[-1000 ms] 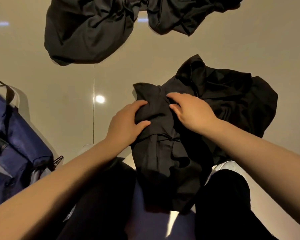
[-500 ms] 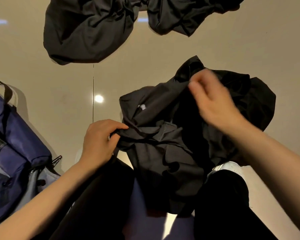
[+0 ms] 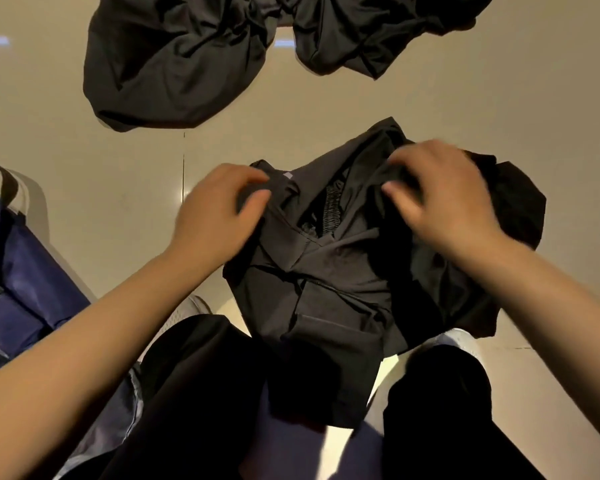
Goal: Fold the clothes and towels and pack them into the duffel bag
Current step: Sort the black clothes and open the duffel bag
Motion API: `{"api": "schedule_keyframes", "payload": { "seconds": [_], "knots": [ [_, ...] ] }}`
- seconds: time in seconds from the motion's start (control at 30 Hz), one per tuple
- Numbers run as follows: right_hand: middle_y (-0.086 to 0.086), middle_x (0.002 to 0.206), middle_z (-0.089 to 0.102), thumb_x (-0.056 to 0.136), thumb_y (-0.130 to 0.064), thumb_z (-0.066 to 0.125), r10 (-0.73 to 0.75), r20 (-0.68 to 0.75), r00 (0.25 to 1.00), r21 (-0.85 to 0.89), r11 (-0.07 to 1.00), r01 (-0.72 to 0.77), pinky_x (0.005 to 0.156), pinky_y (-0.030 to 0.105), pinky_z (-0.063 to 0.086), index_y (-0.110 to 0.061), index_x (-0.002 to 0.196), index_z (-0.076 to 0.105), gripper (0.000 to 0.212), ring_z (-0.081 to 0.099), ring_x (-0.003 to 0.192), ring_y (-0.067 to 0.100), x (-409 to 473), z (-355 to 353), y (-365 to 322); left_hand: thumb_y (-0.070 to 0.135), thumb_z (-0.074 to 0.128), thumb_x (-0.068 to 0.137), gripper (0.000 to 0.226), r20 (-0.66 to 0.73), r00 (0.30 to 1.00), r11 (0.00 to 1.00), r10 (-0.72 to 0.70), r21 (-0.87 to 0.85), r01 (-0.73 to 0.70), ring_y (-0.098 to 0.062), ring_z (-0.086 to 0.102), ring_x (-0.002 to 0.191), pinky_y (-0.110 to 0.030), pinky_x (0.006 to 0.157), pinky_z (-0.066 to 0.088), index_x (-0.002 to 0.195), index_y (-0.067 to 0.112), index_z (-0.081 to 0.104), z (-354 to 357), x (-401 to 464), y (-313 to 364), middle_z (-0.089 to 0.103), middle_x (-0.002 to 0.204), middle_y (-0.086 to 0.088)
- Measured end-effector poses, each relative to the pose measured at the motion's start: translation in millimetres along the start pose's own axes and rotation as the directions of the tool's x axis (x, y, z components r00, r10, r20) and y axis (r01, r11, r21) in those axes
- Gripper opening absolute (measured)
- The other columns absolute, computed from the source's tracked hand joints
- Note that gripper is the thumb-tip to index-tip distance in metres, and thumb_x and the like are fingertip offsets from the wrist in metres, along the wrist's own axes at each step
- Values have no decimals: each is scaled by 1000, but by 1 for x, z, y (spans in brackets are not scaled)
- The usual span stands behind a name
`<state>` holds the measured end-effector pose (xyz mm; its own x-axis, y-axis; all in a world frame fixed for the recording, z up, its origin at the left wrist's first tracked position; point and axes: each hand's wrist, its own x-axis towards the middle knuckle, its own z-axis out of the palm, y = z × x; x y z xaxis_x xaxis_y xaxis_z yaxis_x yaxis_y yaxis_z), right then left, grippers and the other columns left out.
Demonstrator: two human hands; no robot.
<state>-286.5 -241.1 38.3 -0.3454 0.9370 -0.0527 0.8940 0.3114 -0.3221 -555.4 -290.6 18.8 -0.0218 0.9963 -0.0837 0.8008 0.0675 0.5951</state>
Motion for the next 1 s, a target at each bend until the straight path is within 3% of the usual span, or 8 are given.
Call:
{"api": "schedule_keyframes", "payload": {
  "seconds": [0.1,0.23,0.33,0.47,0.63,0.73,0.87,1.0],
  "knots": [
    [6,117,63,77,-44,65,-268,205,941,-140,944,299,90,48,42,-19,120,60,50,57,109,33,-28,26,-24,46,53,94,46,238,967,993,89,58,-106,-17,51,119,-30,89,42,134,25,52,29,19,13,56,131,2],
    [2,85,68,71,-17,73,-364,319,875,-156,890,428,101,55,37,-18,111,65,41,63,97,29,-53,56,-35,36,57,94,32,195,981,997,-16,76,1,-20,59,110,-27,79,40,123,24,61,50,27,12,65,122,3],
    [-4,69,60,63,-9,73,-414,341,844,-70,884,462,95,45,46,-25,93,68,35,64,73,22,-74,54,-30,22,59,94,15,159,980,979,-117,-149,141,-15,60,94,-25,79,41,106,21,68,37,25,4,68,104,2],
    [-4,69,58,70,-16,47,-390,337,857,-71,897,436,102,43,38,-27,94,70,36,66,69,20,-90,25,2,6,60,91,19,280,924,775,-260,-510,373,-12,60,76,-27,78,50,83,22,66,-5,9,-5,67,78,2],
    [1,79,62,69,-14,62,-307,339,889,-206,898,389,103,47,27,-25,93,75,30,66,84,26,-83,7,16,10,61,91,16,256,922,769,-291,-511,385,-15,62,77,-31,79,53,84,24,66,-7,-1,2,68,82,-2],
    [0,89,63,73,-26,49,-263,375,889,-212,909,358,99,47,27,-25,95,73,33,63,91,27,-76,12,3,19,64,89,19,96,936,898,-338,-264,351,-18,61,93,-38,90,51,107,26,62,11,7,-13,65,104,-1],
    [0,96,62,78,-46,39,-266,376,888,-173,921,349,96,45,32,-22,96,70,44,61,93,25,-65,11,-21,15,64,88,42,-5,997,986,72,154,-70,-30,56,109,-41,88,43,129,15,55,13,6,-24,57,122,-12],
    [10,112,65,66,-41,78,-342,368,865,-182,885,428,93,52,43,-16,114,65,56,63,99,31,-64,22,-35,9,44,91,41,275,753,654,598,376,-657,-36,54,115,-49,90,42,130,12,57,15,22,-24,57,128,-16]
  ]
}}
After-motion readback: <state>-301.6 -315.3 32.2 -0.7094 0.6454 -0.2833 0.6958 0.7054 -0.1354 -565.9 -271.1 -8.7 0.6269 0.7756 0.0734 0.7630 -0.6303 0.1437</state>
